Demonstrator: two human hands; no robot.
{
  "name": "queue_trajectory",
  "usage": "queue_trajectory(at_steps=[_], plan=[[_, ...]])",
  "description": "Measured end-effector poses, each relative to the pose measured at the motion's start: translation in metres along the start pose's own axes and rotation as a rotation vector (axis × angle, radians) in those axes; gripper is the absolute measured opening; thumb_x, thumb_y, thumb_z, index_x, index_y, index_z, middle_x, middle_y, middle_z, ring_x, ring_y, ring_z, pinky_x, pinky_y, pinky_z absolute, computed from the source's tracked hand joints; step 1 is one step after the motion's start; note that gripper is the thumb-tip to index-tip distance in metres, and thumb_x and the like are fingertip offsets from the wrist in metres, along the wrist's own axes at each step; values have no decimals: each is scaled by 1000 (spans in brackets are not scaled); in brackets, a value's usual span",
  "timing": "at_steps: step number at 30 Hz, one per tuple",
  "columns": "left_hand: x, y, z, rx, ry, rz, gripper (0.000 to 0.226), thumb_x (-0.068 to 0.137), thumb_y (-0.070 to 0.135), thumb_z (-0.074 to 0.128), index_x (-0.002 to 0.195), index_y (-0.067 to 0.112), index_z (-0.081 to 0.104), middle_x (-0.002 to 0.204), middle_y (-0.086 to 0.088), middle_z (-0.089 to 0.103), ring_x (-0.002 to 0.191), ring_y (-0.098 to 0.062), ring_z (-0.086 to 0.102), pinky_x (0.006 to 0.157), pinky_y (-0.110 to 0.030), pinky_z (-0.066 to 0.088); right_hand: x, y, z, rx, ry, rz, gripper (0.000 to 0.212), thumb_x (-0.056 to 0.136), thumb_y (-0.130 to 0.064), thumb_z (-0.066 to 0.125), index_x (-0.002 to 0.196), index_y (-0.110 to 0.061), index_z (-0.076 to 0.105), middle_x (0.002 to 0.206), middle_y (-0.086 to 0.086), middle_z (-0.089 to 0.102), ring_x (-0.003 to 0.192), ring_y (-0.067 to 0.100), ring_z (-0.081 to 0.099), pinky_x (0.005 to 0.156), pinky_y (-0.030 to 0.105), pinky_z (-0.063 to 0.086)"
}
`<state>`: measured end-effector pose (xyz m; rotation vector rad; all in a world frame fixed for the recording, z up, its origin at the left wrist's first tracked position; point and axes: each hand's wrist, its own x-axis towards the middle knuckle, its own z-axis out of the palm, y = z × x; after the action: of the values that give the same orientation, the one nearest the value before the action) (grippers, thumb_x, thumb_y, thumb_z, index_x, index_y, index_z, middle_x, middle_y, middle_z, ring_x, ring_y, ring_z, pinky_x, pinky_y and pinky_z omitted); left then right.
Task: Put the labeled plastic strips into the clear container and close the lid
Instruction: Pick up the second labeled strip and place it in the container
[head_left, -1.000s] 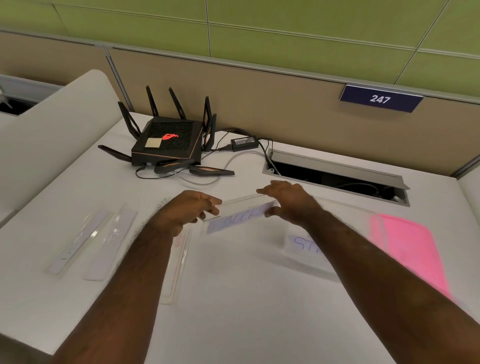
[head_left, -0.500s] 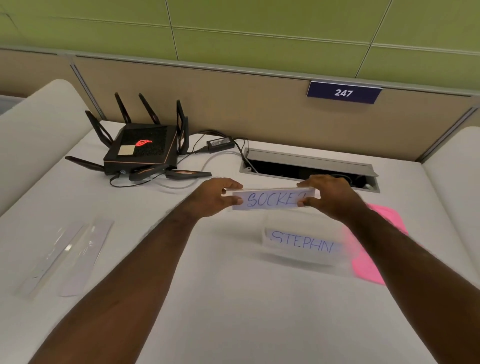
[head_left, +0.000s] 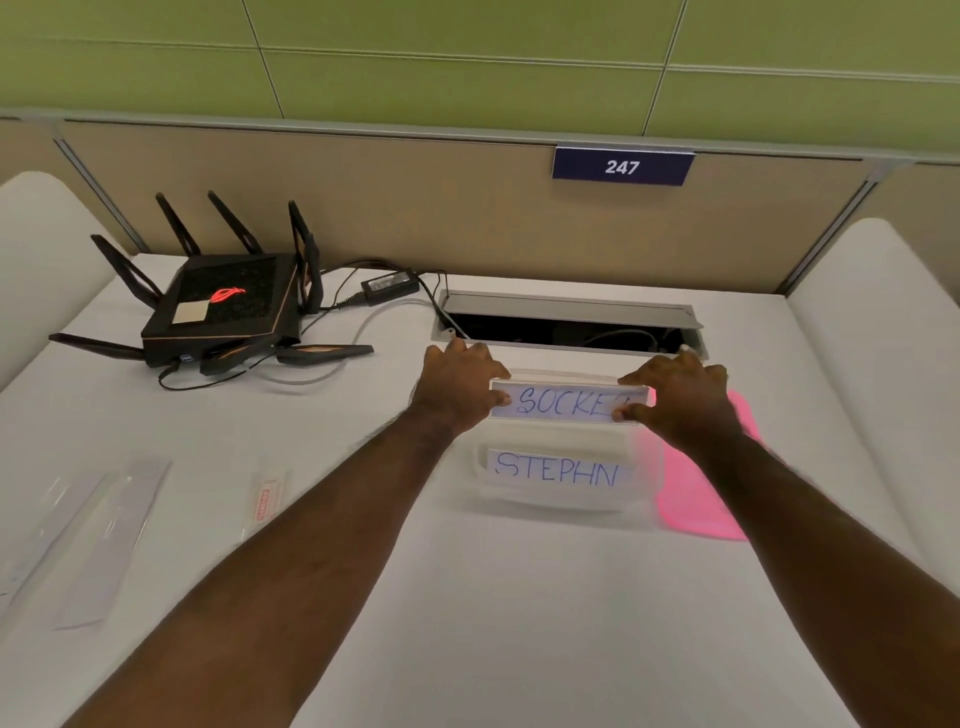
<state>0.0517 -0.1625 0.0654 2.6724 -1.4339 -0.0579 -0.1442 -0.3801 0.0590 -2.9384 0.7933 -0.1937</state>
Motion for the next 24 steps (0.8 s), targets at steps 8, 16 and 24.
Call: queue_trajectory(at_steps=[8, 16, 24], plan=[[10, 22, 30, 256, -46, 35, 39, 90, 47, 56, 121, 26, 65, 120, 0, 61, 113, -26, 47, 91, -42, 31, 0, 2, 24, -176, -56, -18, 48, 68, -57, 75, 104, -27, 69, 106, -3, 72, 101, 25, 55, 83, 40, 32], [16, 44, 47, 412, -126, 29, 27, 91, 31, 59, 112, 15, 67, 118, -5, 65, 120, -31, 46, 105, -45, 26, 10, -1, 42, -403, -141, -101, 36, 71, -51, 75, 96, -25, 74, 93, -3, 73, 99, 24, 52, 84, 42, 30], [28, 47, 57, 425, -164, 9, 21, 88, 21, 59, 105, 11, 69, 108, -5, 69, 117, -30, 48, 106, -45, 25, 18, -15, 47, -561, -216, -129, 25, 77, -37, 73, 89, -14, 73, 96, 6, 69, 100, 28, 53, 94, 49, 32]])
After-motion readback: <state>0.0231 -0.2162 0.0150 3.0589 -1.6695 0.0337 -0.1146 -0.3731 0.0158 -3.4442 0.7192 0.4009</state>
